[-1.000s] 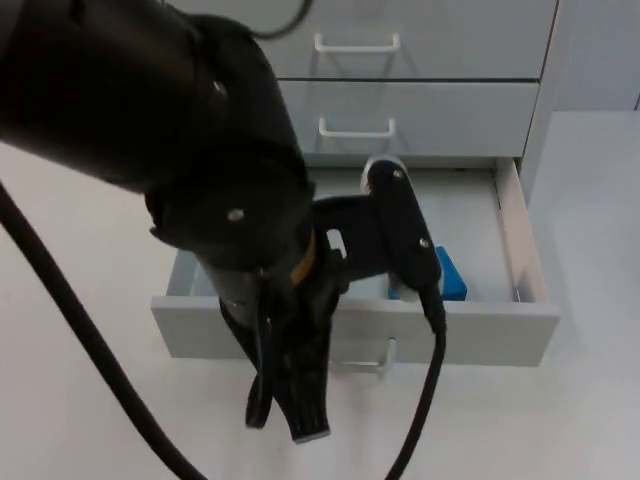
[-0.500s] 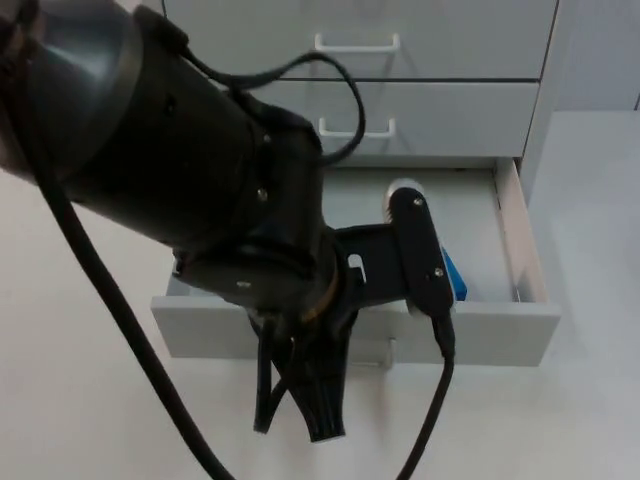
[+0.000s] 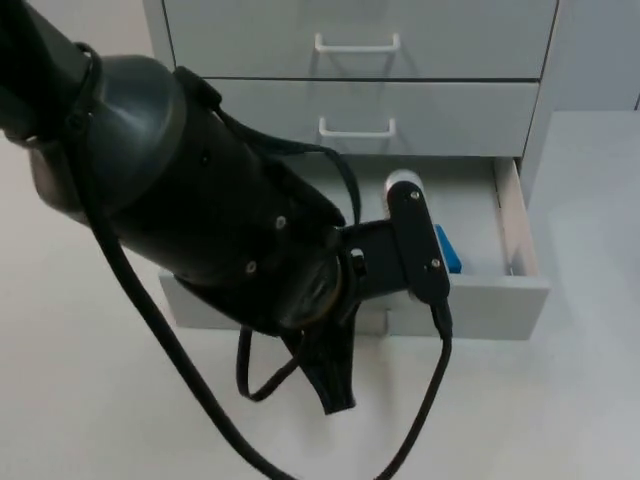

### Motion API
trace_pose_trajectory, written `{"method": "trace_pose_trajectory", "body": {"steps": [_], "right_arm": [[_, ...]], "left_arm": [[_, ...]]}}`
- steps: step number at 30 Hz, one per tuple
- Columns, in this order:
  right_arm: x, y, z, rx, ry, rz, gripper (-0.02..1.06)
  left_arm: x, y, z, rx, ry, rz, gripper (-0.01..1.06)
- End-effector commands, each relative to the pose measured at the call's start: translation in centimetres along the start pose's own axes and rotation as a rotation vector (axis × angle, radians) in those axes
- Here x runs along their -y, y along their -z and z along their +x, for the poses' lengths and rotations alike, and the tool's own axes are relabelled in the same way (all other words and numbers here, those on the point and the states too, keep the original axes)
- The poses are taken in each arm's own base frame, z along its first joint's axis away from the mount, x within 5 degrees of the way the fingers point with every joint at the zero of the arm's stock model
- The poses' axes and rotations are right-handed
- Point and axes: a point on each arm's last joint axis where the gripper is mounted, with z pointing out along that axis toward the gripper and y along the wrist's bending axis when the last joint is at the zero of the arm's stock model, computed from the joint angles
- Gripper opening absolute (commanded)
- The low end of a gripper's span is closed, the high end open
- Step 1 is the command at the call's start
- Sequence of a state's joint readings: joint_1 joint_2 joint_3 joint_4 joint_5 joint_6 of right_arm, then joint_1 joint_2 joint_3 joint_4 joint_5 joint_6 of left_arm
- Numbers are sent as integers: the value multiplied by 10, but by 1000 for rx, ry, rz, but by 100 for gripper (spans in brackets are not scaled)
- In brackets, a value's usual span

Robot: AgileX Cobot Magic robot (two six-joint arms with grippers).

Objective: Open the drawer with the left hand, place the block into the drawer with the right hand, then close the drawer with the left hand.

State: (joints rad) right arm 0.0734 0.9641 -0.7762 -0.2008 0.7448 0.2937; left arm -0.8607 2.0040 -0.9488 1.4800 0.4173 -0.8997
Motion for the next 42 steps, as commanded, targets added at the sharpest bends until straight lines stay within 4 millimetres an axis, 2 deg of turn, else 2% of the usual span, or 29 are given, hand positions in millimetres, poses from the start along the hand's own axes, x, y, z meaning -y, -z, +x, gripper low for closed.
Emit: {"method": "trace_pose_trajectory", "body": {"steps": [1, 6, 10, 11, 14, 16, 20, 24, 33, 38, 42], "right_arm": [[1, 0, 0, 3, 7, 7, 63], [1, 0, 0, 4, 6, 6, 63], [1, 0, 0, 9, 6, 5, 63], [1, 0, 0, 9, 6, 5, 63], [1, 0, 0, 9, 8, 5, 63], [1, 0, 0, 9, 8, 5, 63], [1, 0, -1, 12, 8, 4, 63], [1, 0, -1, 16, 8, 3, 63], [1, 0, -1, 20, 8, 2, 63], [1, 0, -1, 20, 7, 0, 63], [1, 0, -1, 18, 6, 0, 63]], "left_arm": [[-11, 0, -3, 42, 19, -61, 0], [-26, -7, 2, 60, 130, -100, 0], [-49, -12, 7, 57, 208, -131, 0], [-49, -12, 7, 57, 208, -131, 0], [-69, -20, 11, 53, 253, -154, 0], [-74, -24, 12, 57, 260, -147, 0], [-84, -37, 11, 67, 282, -136, 0], [-100, -51, 0, 79, 297, -187, 0], [-105, -78, -9, 77, 302, -210, 0], [-109, -78, -8, 59, 306, -247, 0], [-106, -68, -9, 30, 335, -229, 0]]}}
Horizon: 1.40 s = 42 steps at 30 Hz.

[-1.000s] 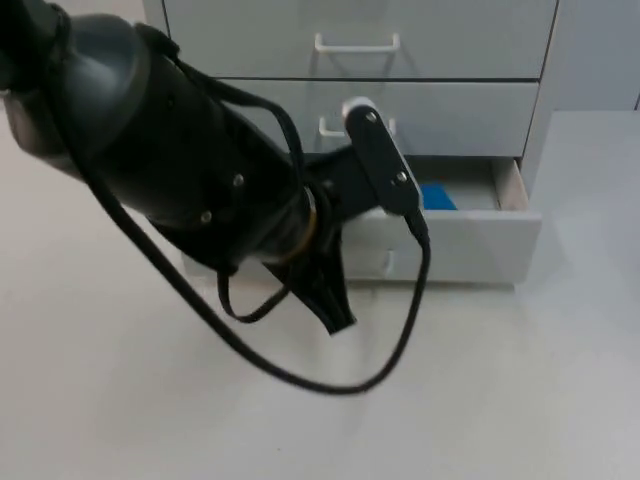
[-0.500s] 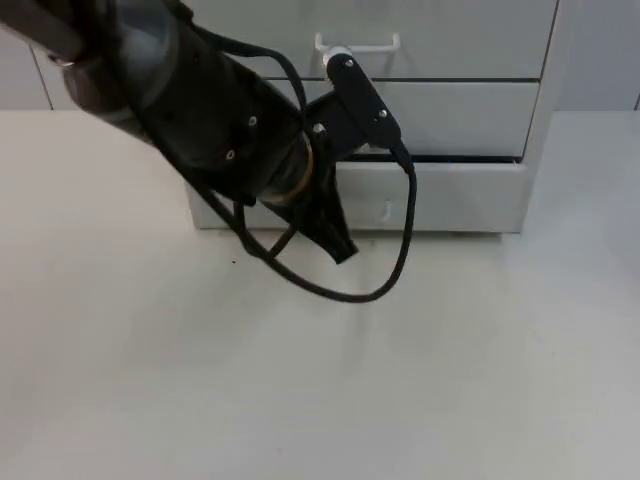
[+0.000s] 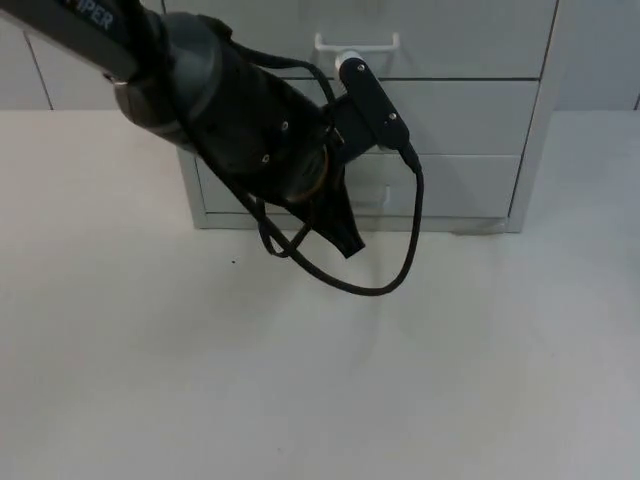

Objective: Open the drawer with the left hand, place the block into the drawer with the right hand, then close the drawer with the left hand.

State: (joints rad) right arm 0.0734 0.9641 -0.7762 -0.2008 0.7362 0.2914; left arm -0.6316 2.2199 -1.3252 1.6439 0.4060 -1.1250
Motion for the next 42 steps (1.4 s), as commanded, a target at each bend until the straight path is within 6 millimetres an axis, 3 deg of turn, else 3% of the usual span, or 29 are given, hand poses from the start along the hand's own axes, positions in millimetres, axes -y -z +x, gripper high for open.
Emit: {"method": "trace_pose_trajectory", "body": {"steps": [1, 4, 8, 10, 13, 14, 18, 19, 23, 28, 36, 38, 42], "right_arm": [[1, 0, 0, 9, 0, 0, 63], [1, 0, 0, 7, 3, 0, 63], [1, 0, 0, 7, 3, 0, 63], [1, 0, 0, 7, 3, 0, 63], [1, 0, 0, 7, 6, 0, 63], [1, 0, 0, 7, 6, 0, 63], [1, 0, 0, 7, 7, -1, 63], [1, 0, 0, 7, 7, -1, 63], [1, 0, 0, 7, 16, -1, 63], [1, 0, 0, 7, 15, -1, 63], [-13, 3, 1, 14, 132, -57, 63], [-25, 13, 4, 53, 226, -119, 62], [-33, 34, 8, 133, 276, -187, 62]], "left_arm": [[-4, 13, -1, -37, 38, -15, 0], [4, 31, -5, -50, 50, 34, 0], [17, 78, -10, -67, 81, 134, 0], [20, 89, -11, -74, 103, 166, 0], [20, 133, -16, -47, 154, 256, 0], [20, 133, -16, -47, 154, 256, 0], [0, 190, -16, 23, 236, 358, 0], [0, 190, -16, 23, 236, 358, 0], [-24, 224, -14, 65, 273, 335, 0], [-38, 246, -13, 97, 292, 318, 0], [-48, 279, -11, 171, 294, 388, 0], [-57, 303, -9, 248, 302, 421, 0], [-69, 331, -2, 314, 311, 421, 0]]}}
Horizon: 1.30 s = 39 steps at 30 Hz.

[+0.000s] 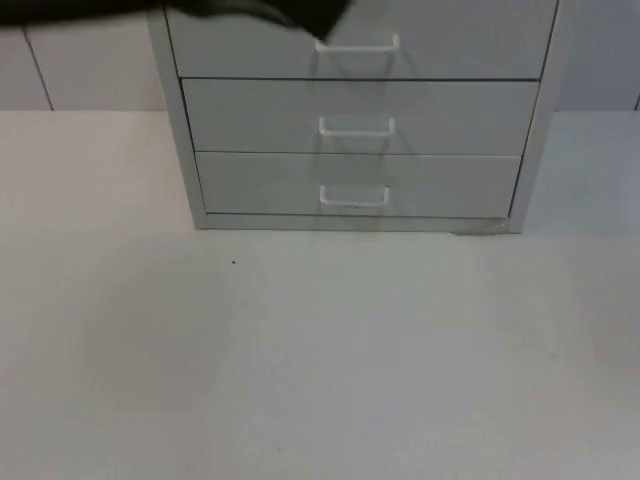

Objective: Open the drawer with the left hand, place the block into the drawer with the right hand, then close the drawer with the left hand.

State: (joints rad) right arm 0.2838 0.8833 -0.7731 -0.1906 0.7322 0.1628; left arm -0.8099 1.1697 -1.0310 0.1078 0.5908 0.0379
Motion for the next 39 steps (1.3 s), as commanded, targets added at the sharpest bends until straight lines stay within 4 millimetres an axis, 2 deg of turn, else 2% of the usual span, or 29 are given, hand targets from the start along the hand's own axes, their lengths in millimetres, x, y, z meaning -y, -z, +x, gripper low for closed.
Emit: {"method": "trace_pose_trajectory", "body": {"steps": [1, 2, 3, 7, 9, 15, 16, 20, 21, 26, 27, 32, 34, 36, 39], "right_arm": [[-4, 15, -1, 73, 30, -33, 62], [-6, 23, 0, 102, 33, -48, 62], [-6, 23, 0, 102, 33, -48, 62], [-5, 55, 7, 224, 2, -97, 62], [-4, 63, 9, 251, -5, -101, 62], [3, 97, 27, 351, -30, -122, 62], [3, 97, 27, 351, -30, -122, 62], [6, 111, 42, 354, 33, -120, 62], [6, 111, 42, 354, 33, -120, 62], [9, 122, 61, 403, 47, -120, 62], [9, 122, 61, 403, 47, -120, 62], [7, 115, 92, 419, 55, -151, 62], [7, 115, 95, 423, 54, -153, 62], [6, 115, 105, 445, 41, -172, 62], [6, 119, 112, 472, 50, -182, 62]], "left_arm": [[1, 14, 0, 14, 3, 12, 0], [0, 25, 1, 28, -1, 9, 0], [0, 25, 1, 28, -1, 9, 0], [-1, 61, 9, 108, 2, 1, 0], [-1, 67, 14, 127, 3, -1, 0], [6, 96, 58, 180, 53, 25, 0], [6, 96, 58, 180, 53, 25, 0], [9, 119, 81, 245, 77, 34, 0], [9, 119, 81, 245, 77, 34, 0], [10, 152, 107, 321, 90, 34, 0], [10, 152, 107, 321, 90, 34, 0], [15, 161, 146, 324, 144, 43, 0], [15, 161, 150, 328, 153, 44, 0], [17, 162, 164, 354, 196, 50, 0], [17, 166, 175, 365, 211, 46, 0]]}}
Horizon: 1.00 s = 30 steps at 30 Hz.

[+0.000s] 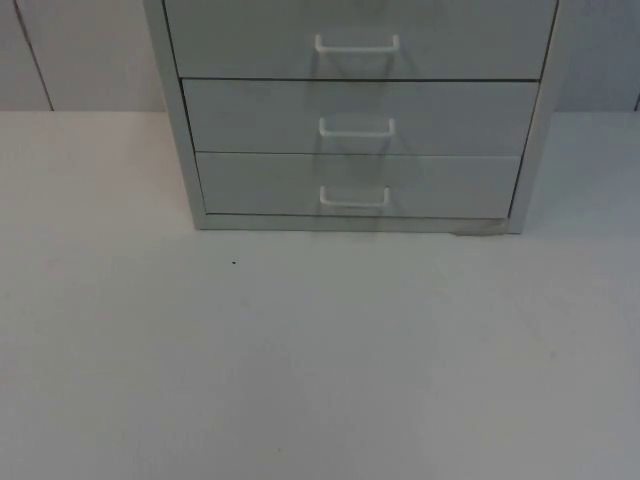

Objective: Open the drawer with the left hand, place the block into the drawer with the right hand, then close the drawer with the left hand.

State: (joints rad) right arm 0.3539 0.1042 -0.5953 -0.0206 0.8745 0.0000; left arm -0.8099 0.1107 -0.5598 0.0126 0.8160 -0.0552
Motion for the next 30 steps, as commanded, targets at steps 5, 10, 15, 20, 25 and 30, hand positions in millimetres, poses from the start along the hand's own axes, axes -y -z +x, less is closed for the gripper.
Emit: {"method": "trace_pose_trajectory", "body": {"steps": [5, 10, 15, 20, 25, 30], "right_arm": [[-2, 14, 8, 43, 22, -24, 62], [-2, 18, 15, 15, 26, -27, 62], [-4, 17, 21, -41, 52, -51, 62], [-6, 17, 23, -61, 56, -69, 62], [-7, 7, 35, -128, 52, -80, 62], [-8, 5, 41, -167, 47, -92, 62]], "left_arm": [[-1, 8, 26, -34, 61, 0, 0], [-1, 9, 27, -41, 65, 0, 0], [-1, 9, 27, -43, 65, -1, 0], [-1, 13, 32, -123, 66, -6, 0], [-3, 13, 41, -214, 54, -29, 0], [-3, 8, 44, -218, 36, -16, 0]]}}
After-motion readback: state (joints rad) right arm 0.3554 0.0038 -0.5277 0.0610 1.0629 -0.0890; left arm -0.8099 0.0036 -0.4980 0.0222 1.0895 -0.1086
